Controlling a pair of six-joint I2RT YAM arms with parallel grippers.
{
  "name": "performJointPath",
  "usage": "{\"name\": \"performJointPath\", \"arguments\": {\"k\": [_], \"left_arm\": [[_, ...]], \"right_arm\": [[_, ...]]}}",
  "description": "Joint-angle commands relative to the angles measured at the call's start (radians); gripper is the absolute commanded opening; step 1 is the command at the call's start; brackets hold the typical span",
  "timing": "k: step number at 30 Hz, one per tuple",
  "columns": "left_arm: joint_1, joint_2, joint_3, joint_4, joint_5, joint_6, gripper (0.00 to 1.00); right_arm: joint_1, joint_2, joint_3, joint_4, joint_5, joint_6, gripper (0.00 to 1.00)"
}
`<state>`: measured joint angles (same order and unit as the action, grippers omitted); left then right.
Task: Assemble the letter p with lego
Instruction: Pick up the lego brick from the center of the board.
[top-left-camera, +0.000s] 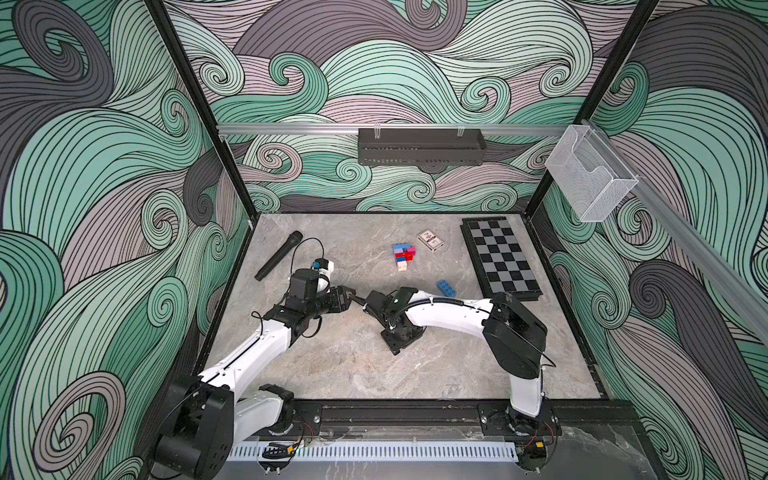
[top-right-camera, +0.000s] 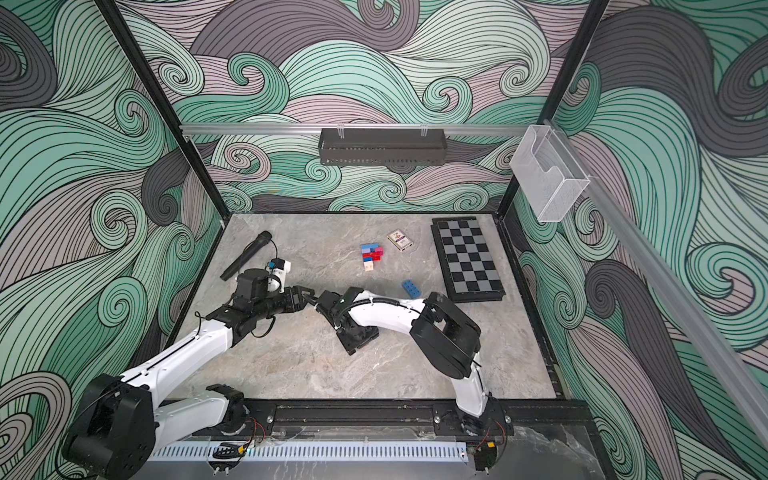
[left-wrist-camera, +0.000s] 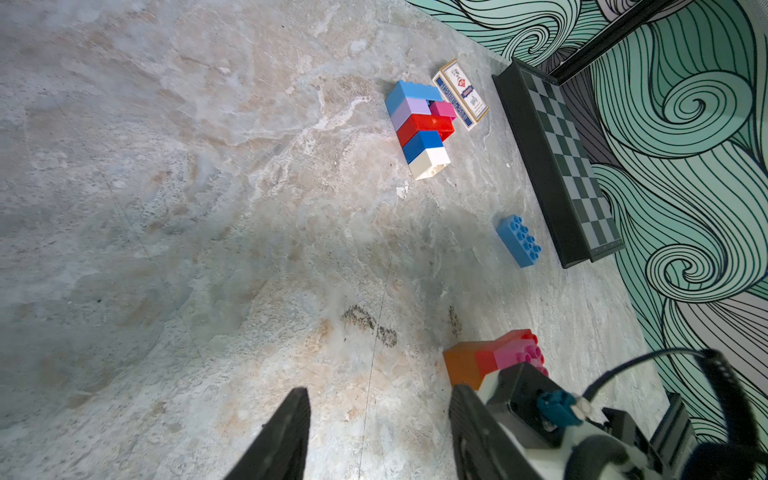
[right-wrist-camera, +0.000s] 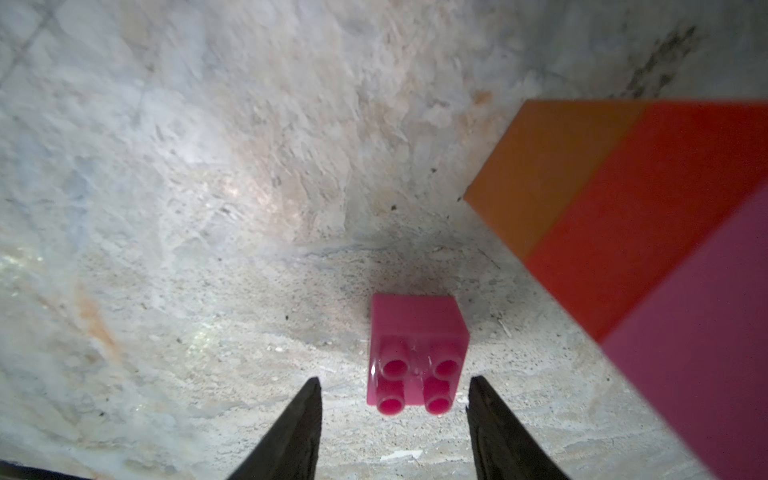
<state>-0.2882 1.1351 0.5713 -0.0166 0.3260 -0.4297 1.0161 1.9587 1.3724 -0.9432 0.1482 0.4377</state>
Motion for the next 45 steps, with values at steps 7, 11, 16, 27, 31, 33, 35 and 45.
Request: {"name": "performJointPath", "arguments": {"k": [7, 11, 16, 27, 31, 33, 35, 45], "left_arm": [[0.006, -0.008, -0.004, -0.025, -0.007, 0.009, 0.55], [0.006, -0.008, -0.004, -0.025, -0.007, 0.009, 0.55], [0.006, -0.008, -0.004, -0.026, -0.007, 0.009, 0.55], [0.006, -0.012, -0.005, -0.028, -0.009, 0.011, 0.55], [0.007, -0.012, -0.004, -0.028, -0.008, 0.012, 0.55], [0.007, -0.012, -0.004, -0.027, -0.01, 0.012, 0.55], [0.007, -0.012, -0.004, -0.028, -0.009, 0.012, 0.55], [0.007, -0.011, -0.004, -0.028, -0.01, 0.012, 0.55]], "right_arm": [[0.003, 0.034, -0.006, 0.013, 0.01, 0.018, 0.52], [0.004, 0.032, -0.006, 0.013, 0.011, 0.015, 0.51], [0.002, 0.027, -0.006, 0.012, 0.019, 0.015, 0.51], [-0.006, 0.011, -0.007, 0.013, 0.04, 0.018, 0.47], [-0.006, 0.009, -0.007, 0.017, 0.043, 0.02, 0.45], [-0.007, 0.008, -0.004, 0.018, 0.045, 0.02, 0.45], [-0.007, 0.008, -0.002, 0.017, 0.044, 0.019, 0.45], [-0.009, -0.008, 0.0, 0.017, 0.052, 0.021, 0.44]]}}
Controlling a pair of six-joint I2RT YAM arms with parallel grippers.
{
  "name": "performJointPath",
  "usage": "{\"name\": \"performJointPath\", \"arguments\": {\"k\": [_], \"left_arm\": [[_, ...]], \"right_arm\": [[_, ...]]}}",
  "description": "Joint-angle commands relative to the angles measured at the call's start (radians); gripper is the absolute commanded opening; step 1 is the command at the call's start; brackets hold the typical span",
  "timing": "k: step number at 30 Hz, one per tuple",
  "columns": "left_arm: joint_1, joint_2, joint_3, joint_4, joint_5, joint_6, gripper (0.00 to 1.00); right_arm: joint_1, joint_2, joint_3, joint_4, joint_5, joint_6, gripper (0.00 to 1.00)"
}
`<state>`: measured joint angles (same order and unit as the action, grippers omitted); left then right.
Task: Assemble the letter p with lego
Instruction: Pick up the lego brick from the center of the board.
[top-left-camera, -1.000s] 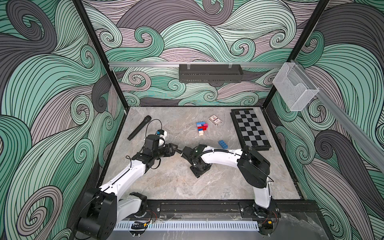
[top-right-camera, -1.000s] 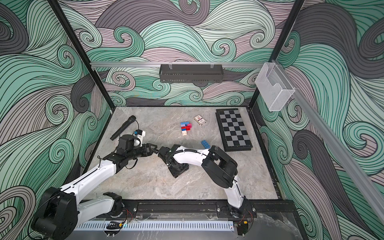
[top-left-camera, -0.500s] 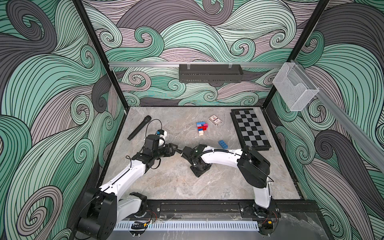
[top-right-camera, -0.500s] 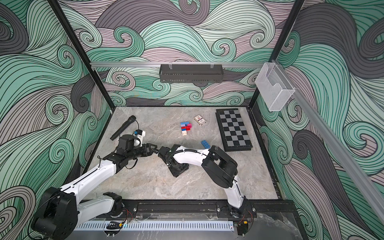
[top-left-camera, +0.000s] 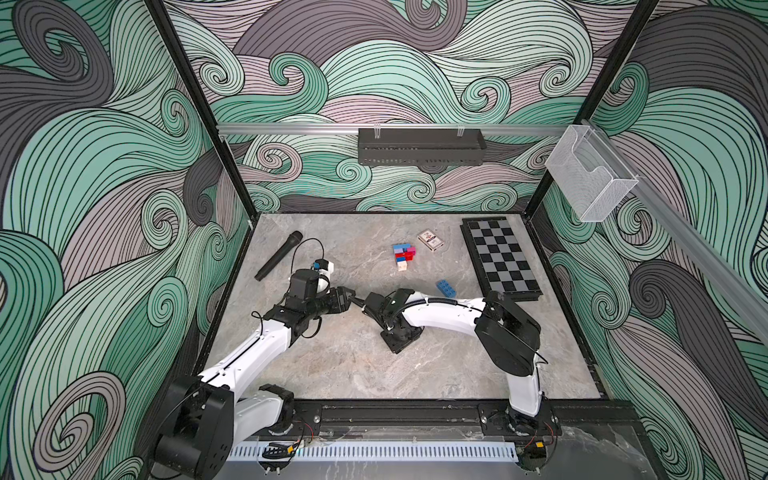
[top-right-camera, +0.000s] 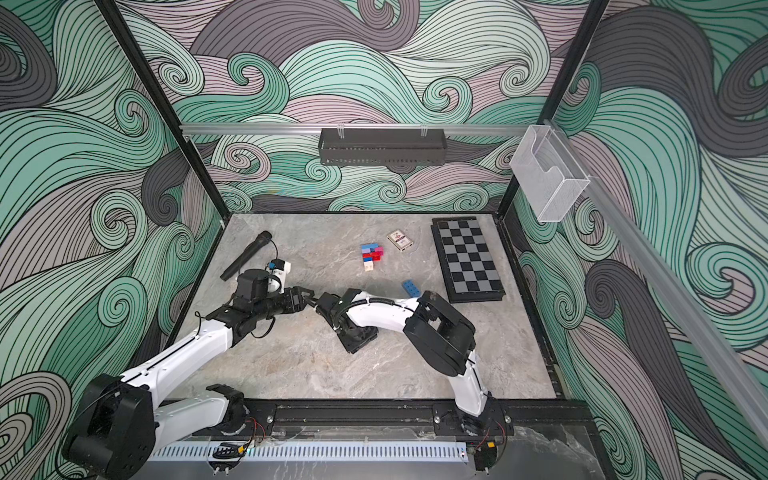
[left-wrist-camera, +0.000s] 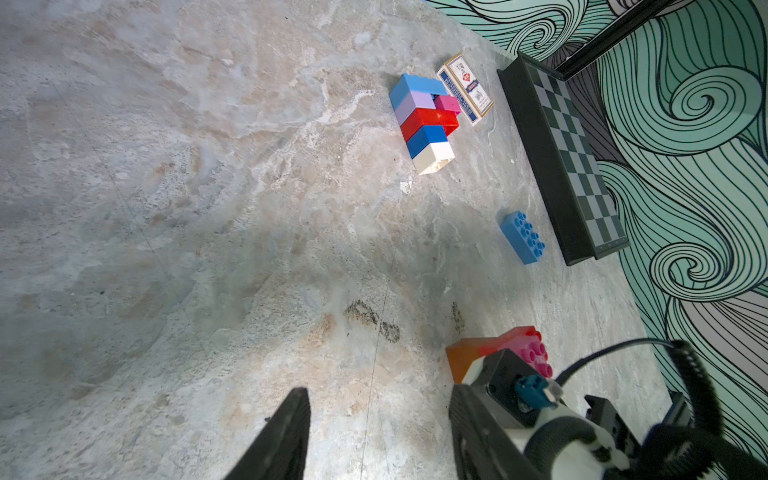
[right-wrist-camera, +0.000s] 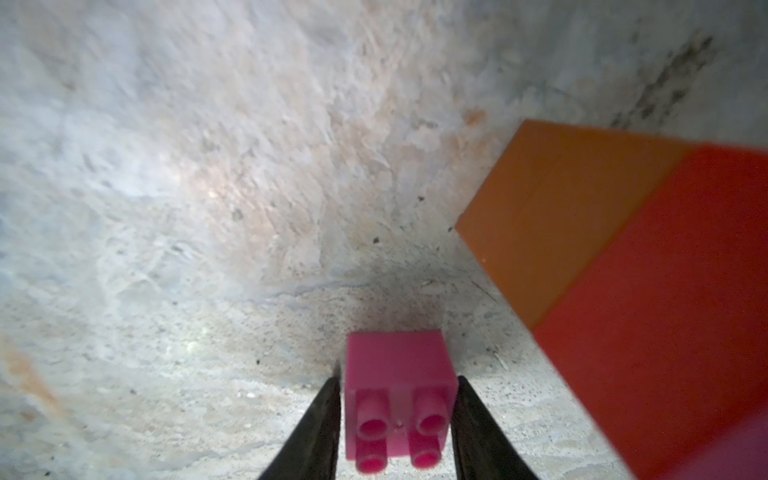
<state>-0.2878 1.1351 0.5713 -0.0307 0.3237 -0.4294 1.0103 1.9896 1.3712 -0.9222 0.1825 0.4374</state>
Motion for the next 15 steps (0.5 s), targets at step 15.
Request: {"name": "performJointPath", "arguments": {"k": [15], "left_arm": [[0.007, -0.007, -0.004, -0.014, -0.006, 0.013, 0.55]], "right_arm": [[-0.008, -0.028, -0.002, -0.002, 0.0, 0.018, 0.35]]}}
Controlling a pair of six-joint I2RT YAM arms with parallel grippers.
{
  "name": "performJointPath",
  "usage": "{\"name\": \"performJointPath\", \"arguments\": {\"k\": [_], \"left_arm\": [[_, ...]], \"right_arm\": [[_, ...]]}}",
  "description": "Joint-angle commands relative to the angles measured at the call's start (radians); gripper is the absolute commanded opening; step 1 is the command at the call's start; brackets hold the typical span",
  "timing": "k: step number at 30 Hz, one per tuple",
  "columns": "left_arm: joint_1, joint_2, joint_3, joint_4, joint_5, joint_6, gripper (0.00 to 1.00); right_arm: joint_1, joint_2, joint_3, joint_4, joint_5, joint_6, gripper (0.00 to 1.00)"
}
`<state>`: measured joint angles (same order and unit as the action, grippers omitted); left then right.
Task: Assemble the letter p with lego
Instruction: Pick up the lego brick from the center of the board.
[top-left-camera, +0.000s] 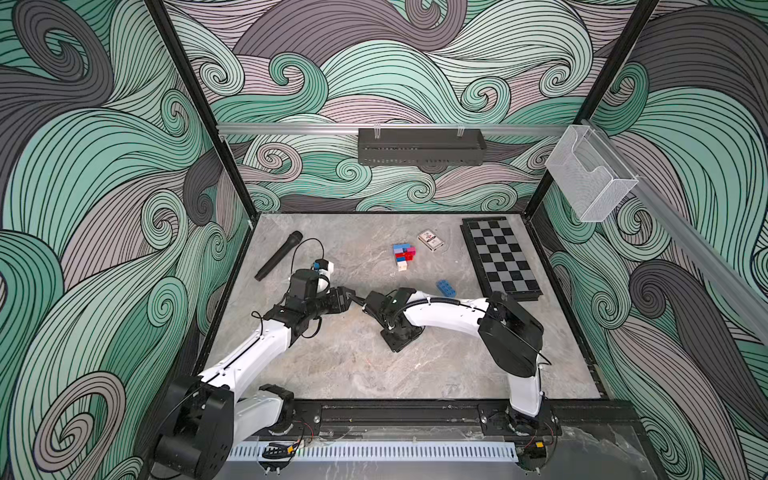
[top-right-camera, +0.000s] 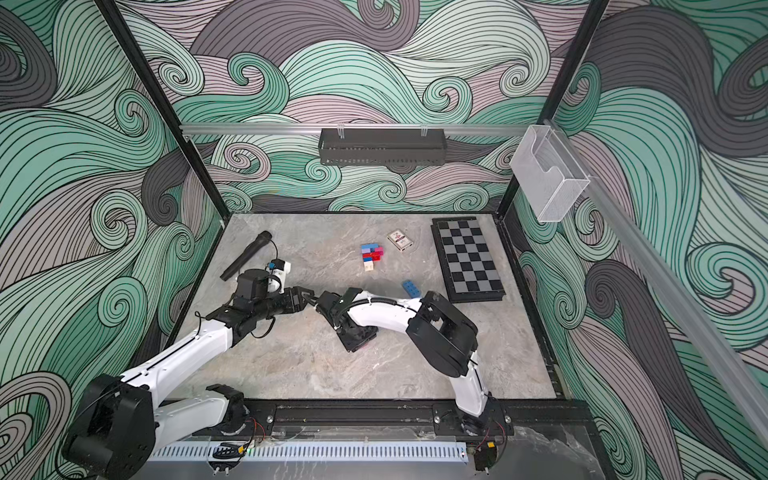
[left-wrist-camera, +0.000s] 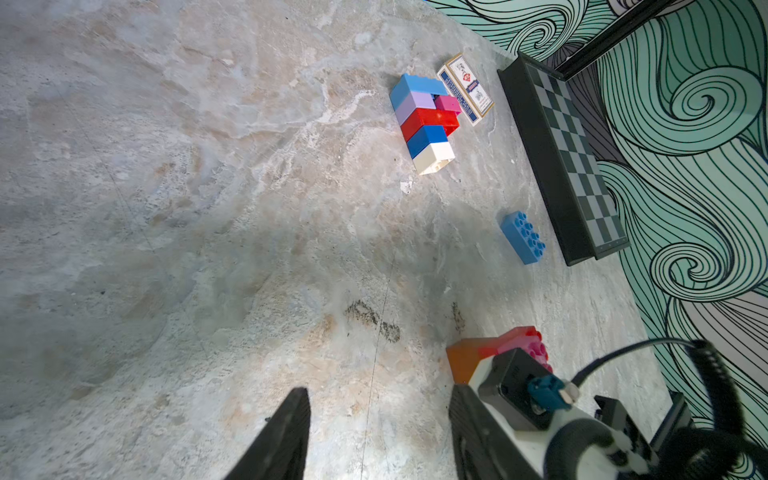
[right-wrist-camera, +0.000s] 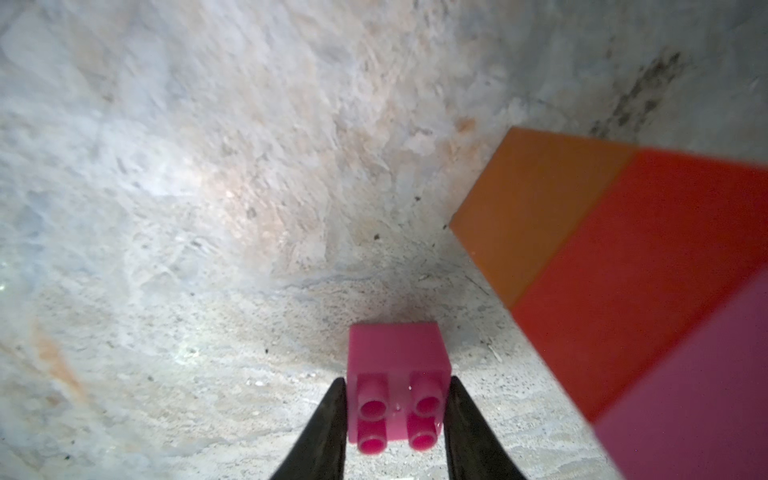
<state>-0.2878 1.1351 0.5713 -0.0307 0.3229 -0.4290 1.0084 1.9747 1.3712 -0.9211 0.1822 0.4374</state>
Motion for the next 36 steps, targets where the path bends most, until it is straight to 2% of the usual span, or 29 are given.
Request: {"name": "performJointPath", "arguments": {"k": [1, 13, 22, 26, 30, 33, 36], "left_arm": [[0.006, -0.008, -0.004, -0.013, -0.007, 0.013, 0.55], [0.006, -0.011, -0.004, -0.012, -0.003, 0.011, 0.55], [-0.003, -0.058, 0.004, 0.01, 0.049, 0.043, 0.55], [-0.034, -0.065, 0.036, -0.008, 0.032, 0.056, 0.42], [-0.134, -0.003, 0.122, -0.033, -0.005, 0.075, 0.17], [-0.234, 0.079, 0.204, -0.044, -0.034, 0.107, 0.03], [-0.3, 0.152, 0.257, -0.026, -0.02, 0.128, 0.0]], "right_arm": [[-0.006, -0.013, -0.001, -0.001, -0.001, 0.018, 0.33], [-0.006, -0.02, -0.01, 0.005, -0.003, 0.014, 0.24], [-0.007, -0.206, -0.04, -0.059, -0.001, 0.01, 0.24], [-0.022, -0.326, -0.094, -0.091, -0.008, 0.03, 0.24], [-0.094, -0.445, -0.154, -0.108, -0.006, 0.033, 0.24], [-0.18, -0.489, -0.172, -0.108, -0.006, -0.001, 0.24], [-0.26, -0.483, -0.162, -0.107, -0.018, -0.035, 0.24]]}}
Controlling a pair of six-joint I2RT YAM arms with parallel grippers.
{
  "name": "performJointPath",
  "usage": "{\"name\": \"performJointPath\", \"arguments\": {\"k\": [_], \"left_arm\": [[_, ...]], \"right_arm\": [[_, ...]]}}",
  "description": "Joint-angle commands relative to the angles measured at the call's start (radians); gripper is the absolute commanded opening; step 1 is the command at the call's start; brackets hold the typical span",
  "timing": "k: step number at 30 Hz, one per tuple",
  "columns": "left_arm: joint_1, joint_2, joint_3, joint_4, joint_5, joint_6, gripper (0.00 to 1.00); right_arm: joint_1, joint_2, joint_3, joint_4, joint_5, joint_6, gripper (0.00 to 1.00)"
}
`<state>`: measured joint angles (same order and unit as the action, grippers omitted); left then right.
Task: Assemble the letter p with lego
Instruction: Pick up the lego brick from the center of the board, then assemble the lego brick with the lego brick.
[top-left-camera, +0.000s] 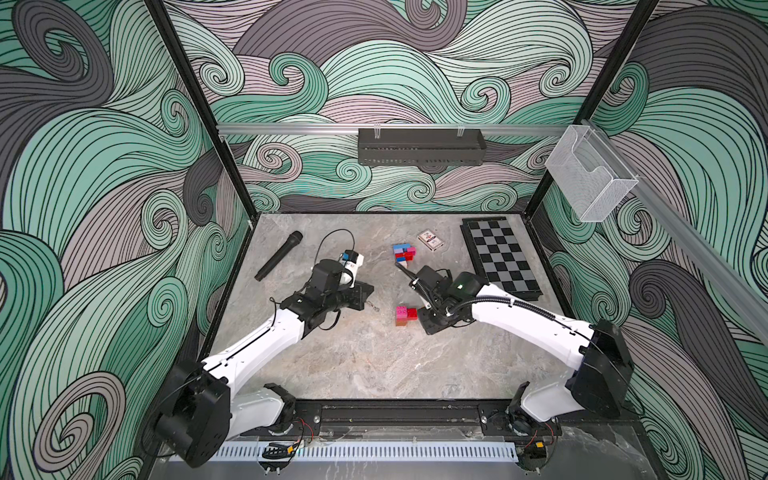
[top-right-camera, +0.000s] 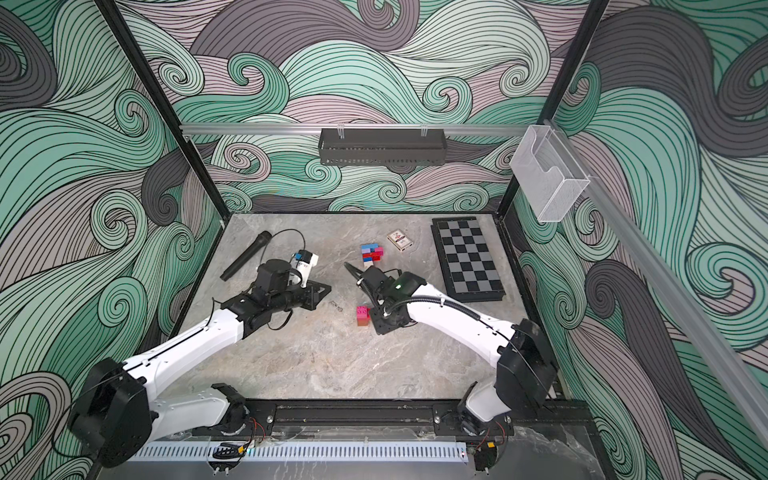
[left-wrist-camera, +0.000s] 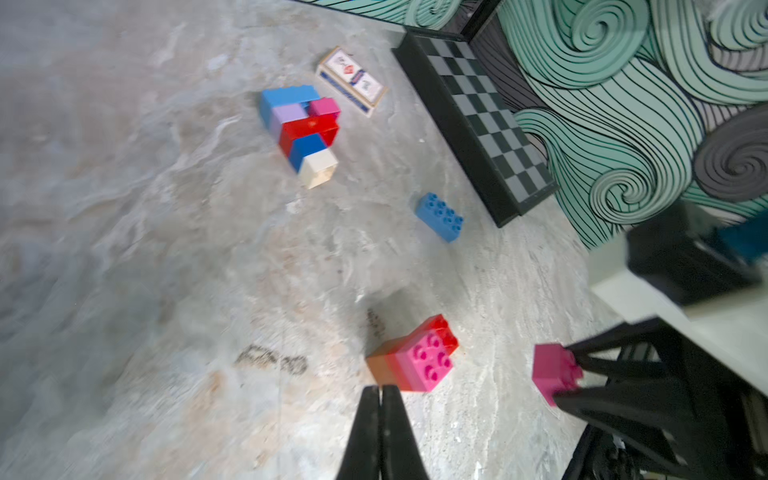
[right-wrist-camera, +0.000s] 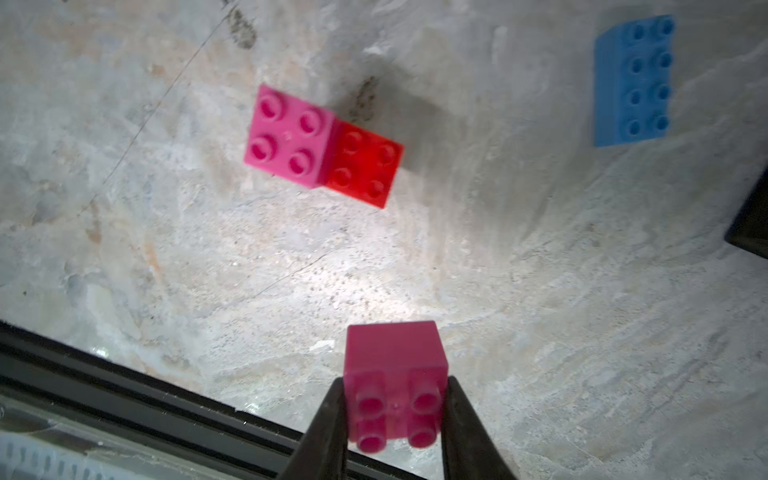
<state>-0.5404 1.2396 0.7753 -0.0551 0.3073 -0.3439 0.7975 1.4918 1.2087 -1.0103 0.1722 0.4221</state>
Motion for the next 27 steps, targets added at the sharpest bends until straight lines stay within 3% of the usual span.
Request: {"name": "performJointPath", "arguments": {"k": [1, 7, 27], "left_arm": [[-0.061, 0.067, 0.064, 0.006, 0.007, 0.051, 0.0], [-0.108, 0.16, 0.099, 0.019, 0.079, 0.11, 0.0], [-0.131, 0.298, 0.093, 0.061, 0.176, 0.143, 0.0]], "right_arm": [[-0.07, 0.007, 0.007, -0.017, -0.012, -0.027, 0.24], [-0.143, 0.08, 0.062, -0.016, -0.028, -0.042, 0.24], [-0.134, 0.265, 0.189, -0.01, -0.084, 0.03, 0.24]]}}
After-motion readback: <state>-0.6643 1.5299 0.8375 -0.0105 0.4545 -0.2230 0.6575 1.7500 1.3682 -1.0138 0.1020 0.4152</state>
